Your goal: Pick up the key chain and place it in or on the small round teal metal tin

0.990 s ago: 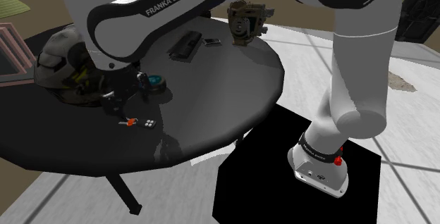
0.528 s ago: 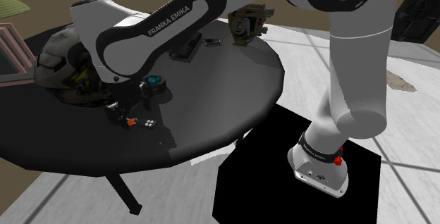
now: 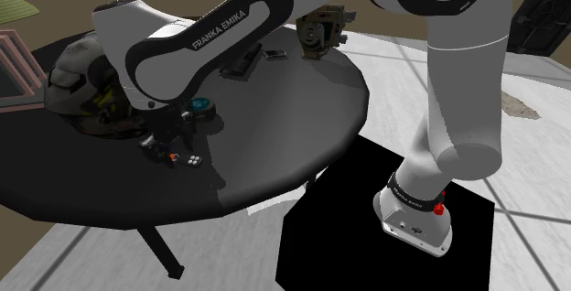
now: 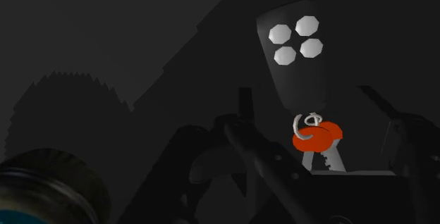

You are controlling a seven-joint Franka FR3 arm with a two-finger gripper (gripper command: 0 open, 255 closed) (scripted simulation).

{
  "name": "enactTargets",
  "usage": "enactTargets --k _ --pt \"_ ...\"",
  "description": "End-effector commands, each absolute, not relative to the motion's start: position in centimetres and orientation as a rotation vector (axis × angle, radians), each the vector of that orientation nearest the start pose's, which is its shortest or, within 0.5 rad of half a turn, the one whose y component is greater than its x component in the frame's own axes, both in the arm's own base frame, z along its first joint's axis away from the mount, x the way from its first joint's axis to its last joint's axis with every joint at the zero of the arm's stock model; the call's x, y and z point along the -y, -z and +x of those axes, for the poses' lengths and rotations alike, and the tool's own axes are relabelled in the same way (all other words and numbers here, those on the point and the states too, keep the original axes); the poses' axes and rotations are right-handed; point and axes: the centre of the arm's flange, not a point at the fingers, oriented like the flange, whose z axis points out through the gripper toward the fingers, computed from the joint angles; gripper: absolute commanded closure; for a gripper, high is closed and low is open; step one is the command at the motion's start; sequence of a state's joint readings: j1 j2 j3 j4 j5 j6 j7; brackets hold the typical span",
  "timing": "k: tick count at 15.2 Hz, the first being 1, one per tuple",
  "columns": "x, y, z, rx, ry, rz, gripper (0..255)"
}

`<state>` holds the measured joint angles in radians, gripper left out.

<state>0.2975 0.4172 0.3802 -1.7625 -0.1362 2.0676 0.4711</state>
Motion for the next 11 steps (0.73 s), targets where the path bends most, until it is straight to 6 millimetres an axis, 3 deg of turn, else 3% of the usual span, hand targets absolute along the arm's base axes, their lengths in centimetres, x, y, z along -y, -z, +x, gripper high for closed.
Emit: enactTargets --k 1,9,11 --pt "-38.1 -33.7 51.6 0.398 -0.135 -3.127 255" --pt "-38.1 -33.7 51.6 0.398 -0.135 -3.127 255" --pt "-38.1 -34.7 51.6 0.398 -0.135 -3.127 255"
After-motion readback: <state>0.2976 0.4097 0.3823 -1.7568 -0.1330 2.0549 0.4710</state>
